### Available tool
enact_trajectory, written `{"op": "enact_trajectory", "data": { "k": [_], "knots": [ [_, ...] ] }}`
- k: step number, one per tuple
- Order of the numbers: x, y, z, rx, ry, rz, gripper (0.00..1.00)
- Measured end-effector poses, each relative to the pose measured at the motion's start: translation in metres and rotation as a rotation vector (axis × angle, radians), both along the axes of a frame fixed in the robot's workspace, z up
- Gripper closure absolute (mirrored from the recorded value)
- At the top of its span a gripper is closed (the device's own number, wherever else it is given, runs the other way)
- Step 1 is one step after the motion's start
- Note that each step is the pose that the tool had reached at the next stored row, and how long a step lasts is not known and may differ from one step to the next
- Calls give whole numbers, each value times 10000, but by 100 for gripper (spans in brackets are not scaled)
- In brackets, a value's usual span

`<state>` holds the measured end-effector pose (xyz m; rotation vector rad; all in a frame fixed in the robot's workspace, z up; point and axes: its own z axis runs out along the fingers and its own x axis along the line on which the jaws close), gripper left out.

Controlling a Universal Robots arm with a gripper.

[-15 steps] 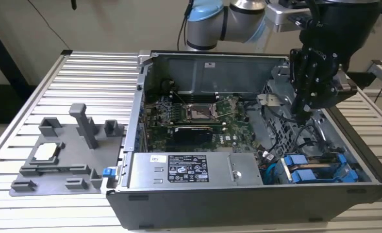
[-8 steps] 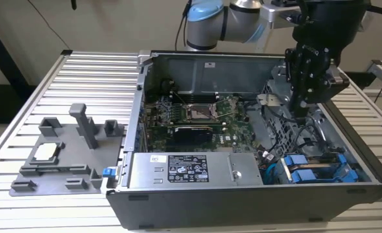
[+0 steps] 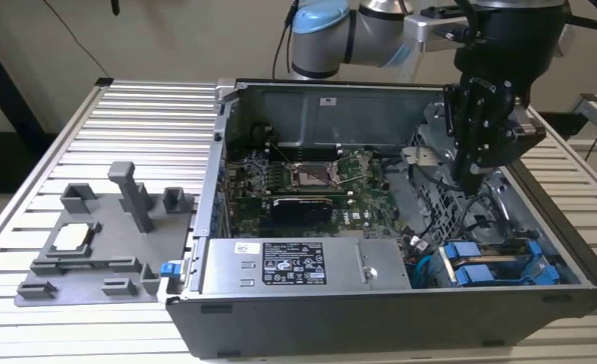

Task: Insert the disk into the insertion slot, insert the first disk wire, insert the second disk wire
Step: 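Insert the first disk wire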

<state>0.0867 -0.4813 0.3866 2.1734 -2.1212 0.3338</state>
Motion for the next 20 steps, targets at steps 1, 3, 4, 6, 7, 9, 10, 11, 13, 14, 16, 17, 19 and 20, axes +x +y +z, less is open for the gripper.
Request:
{"op": "enact_trajectory", "data": {
  "k": [1,3,4,6,7,9,10,11,13,14,16,17,19,20],
  "knots": [
    [0,0,-18,-6,0,12,74],
    [0,0,-53,-26,-1,35,74],
    [0,0,-67,-42,0,45,74],
    [0,0,-78,-83,0,54,74],
    [0,0,-81,-107,0,56,74],
    [0,0,-85,-151,0,59,74],
    [0,0,-87,-168,0,60,74],
    [0,0,-88,-179,0,59,74],
    [0,-1,-88,-196,0,60,76],
    [0,-1,-89,-202,0,60,76],
    [0,-3,-90,-204,0,60,83],
    [-1,-6,-90,-204,-1,59,83],
    [-1,-10,-90,-206,0,58,83],
    [0,-9,-90,-211,0,59,83]
  ]
}}
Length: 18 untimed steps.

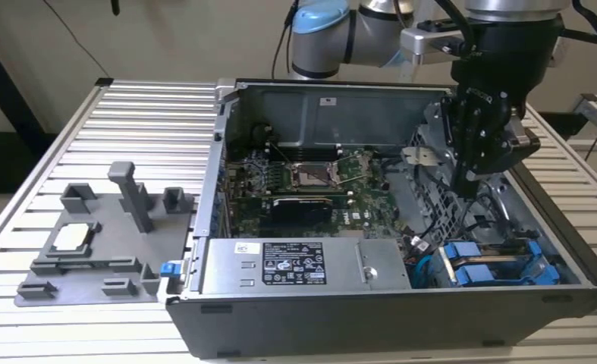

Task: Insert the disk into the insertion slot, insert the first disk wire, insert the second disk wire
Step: 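Insert the first disk wire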

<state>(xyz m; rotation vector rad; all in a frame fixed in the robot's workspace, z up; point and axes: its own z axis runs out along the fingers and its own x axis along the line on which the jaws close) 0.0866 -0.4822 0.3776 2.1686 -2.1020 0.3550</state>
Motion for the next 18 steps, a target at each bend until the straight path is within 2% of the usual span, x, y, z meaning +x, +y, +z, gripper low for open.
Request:
{"op": "enact_trajectory", "data": {
  "k": [3,6,9,10,14,18],
  "knots": [
    [0,0,0,-4,0,1,84],
    [1,3,-2,-158,0,2,84],
    [0,4,-8,-226,-2,1,83],
    [0,5,-13,-252,-10,0,76],
    [0,8,-33,-321,-58,2,76],
    [-1,7,-36,-326,-68,0,79]
  ]
}}
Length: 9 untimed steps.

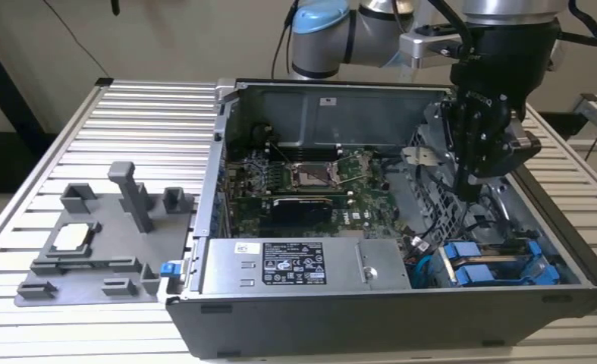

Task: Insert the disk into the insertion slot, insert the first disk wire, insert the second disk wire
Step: 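Insert the first disk wire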

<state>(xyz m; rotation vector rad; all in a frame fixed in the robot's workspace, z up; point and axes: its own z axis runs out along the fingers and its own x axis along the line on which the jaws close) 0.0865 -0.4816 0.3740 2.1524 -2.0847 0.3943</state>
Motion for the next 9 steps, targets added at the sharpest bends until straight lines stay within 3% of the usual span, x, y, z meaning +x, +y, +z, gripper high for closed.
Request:
{"op": "enact_trajectory", "data": {
  "k": [1,9],
  "knots": [
    [0,0,0,0,0,0,84],
    [2,-3,-1,-8,0,-1,84]
  ]
}}
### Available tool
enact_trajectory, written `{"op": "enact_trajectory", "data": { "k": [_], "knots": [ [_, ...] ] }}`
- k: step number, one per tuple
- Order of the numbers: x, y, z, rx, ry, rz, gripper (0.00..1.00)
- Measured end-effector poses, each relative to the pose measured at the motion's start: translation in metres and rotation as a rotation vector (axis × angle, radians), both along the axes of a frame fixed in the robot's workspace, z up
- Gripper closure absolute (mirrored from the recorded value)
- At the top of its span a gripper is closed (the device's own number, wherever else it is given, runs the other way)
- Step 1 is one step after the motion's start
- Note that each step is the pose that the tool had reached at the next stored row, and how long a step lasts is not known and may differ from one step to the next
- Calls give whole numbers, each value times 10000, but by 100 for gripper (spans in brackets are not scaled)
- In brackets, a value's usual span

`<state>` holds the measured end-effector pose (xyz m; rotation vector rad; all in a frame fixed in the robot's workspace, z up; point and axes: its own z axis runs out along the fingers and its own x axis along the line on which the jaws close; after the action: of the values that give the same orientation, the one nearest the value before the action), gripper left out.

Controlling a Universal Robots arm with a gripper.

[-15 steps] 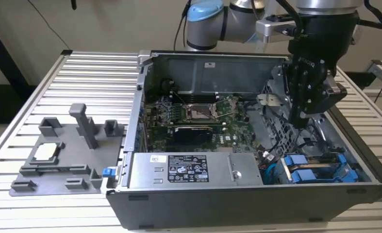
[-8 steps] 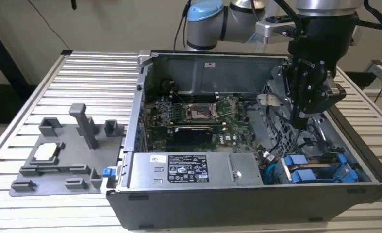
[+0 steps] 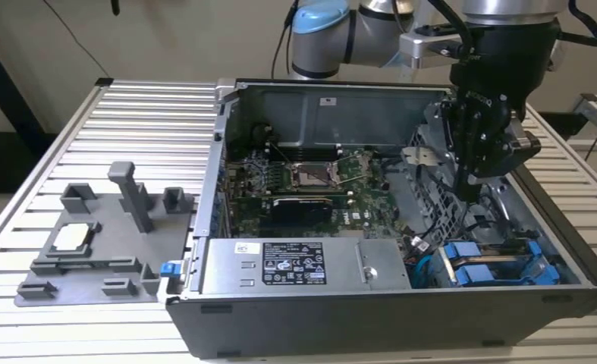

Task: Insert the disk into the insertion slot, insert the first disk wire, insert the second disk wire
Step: 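Insert the first disk wire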

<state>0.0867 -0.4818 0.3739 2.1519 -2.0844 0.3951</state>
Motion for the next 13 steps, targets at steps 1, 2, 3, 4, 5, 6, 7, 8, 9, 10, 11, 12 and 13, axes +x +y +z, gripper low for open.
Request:
{"op": "enact_trajectory", "data": {
  "k": [1,2,3,4,5,6,7,8,9,10,11,12,13],
  "knots": [
    [4,-8,0,0,5,0,84],
    [7,-20,0,-2,10,0,84],
    [17,-40,1,-2,27,1,84],
    [29,-66,0,-1,45,1,84],
    [42,-94,0,0,65,1,84],
    [55,-122,0,0,83,2,84],
    [68,-151,0,0,101,2,84],
    [80,-180,0,1,119,1,84],
    [93,-212,0,2,139,2,84],
    [106,-241,-1,3,158,1,84],
    [119,-270,0,3,180,1,84],
    [132,-299,0,3,201,2,84],
    [145,-328,0,3,223,2,84]
  ]
}}
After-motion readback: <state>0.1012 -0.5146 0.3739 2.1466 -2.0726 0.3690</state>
